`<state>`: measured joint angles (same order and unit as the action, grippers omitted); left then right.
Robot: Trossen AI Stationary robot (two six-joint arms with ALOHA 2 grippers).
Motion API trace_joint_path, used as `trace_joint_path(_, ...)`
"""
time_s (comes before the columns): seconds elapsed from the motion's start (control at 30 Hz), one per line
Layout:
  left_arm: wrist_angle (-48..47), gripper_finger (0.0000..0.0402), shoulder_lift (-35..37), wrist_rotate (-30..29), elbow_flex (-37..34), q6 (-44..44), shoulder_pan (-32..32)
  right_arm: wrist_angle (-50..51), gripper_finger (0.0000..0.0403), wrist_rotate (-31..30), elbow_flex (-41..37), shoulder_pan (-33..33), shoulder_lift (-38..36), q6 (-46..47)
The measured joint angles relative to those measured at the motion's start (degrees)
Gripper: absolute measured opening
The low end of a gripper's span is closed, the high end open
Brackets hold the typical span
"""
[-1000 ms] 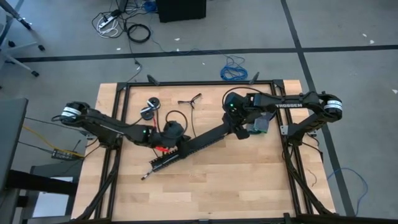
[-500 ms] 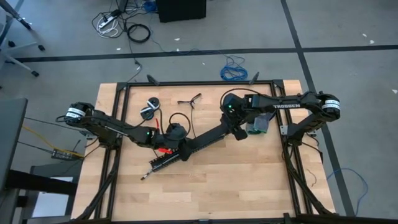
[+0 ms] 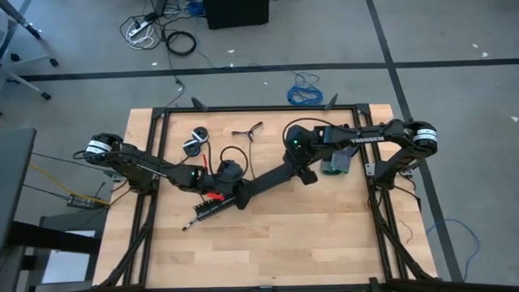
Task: Ziptie cables
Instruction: Insert the black cover of the black cable duct
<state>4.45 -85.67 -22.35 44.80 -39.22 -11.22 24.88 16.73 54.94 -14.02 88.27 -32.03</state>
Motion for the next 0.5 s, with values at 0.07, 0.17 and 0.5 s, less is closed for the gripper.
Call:
trace_joint_path(0.07, 0.59, 0.0000, 0.00, -0.02, 0.00, 0.00, 0.00, -1.07, 0.0221, 0.00, 0.00, -0.04, 0.00, 1.12)
trace_joint_path(0.17, 0.44, 0.0000, 0.00, -0.04, 0.00, -0.20, -0.02, -1.84, 0.0223, 0.05, 0.00, -0.06, -0.25, 1.23)
trace_joint_path(0.5, 0.26, 0.0000, -0.21, -0.46, 0.00, -0.15, 0.00, -2.47, 0.0218, -0.07, 0.00, -1.38, -0.33, 0.86)
